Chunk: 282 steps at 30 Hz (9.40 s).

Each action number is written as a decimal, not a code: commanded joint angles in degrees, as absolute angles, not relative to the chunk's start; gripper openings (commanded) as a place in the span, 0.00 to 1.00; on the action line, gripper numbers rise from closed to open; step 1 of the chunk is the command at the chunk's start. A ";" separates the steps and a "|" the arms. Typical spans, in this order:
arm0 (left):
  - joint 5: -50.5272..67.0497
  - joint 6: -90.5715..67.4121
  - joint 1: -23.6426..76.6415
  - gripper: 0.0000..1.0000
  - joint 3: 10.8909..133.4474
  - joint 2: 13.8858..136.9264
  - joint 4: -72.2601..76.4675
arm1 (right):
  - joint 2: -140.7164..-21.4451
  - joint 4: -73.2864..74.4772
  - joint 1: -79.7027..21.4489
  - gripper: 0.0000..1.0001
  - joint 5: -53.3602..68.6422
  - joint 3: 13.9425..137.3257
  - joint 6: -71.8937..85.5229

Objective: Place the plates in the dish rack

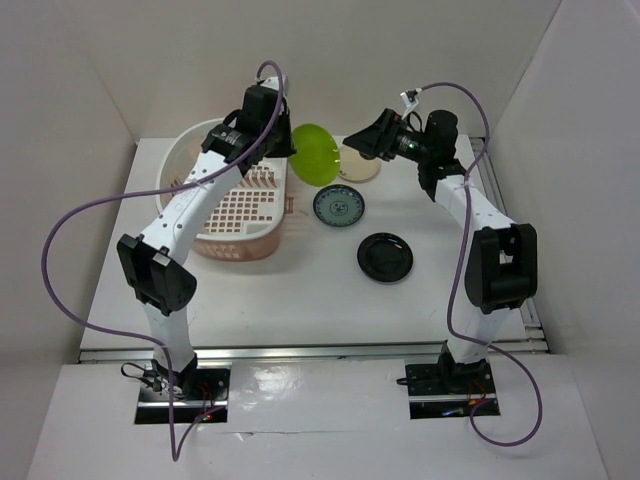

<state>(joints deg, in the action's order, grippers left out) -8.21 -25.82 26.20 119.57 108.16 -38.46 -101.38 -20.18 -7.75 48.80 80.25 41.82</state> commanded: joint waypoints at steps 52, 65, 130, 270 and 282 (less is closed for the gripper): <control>-44.65 22.85 9.59 0.00 92.55 108.19 14.14 | -111.88 -13.71 -5.10 1.00 43.07 79.80 35.95; -44.03 24.17 9.58 0.00 83.59 106.96 19.68 | -113.20 -14.24 -5.10 1.00 44.64 81.47 36.56; -45.26 13.71 9.58 0.02 86.30 115.48 13.89 | -113.73 -17.67 -5.10 1.00 46.76 79.89 38.67; 4.65 -16.08 22.59 0.83 102.92 98.17 -22.32 | -104.16 -13.79 -8.17 0.00 47.28 84.73 32.43; 5.80 -16.08 22.59 0.66 100.99 98.70 -21.27 | -104.15 -22.94 -9.31 0.00 53.96 83.23 39.46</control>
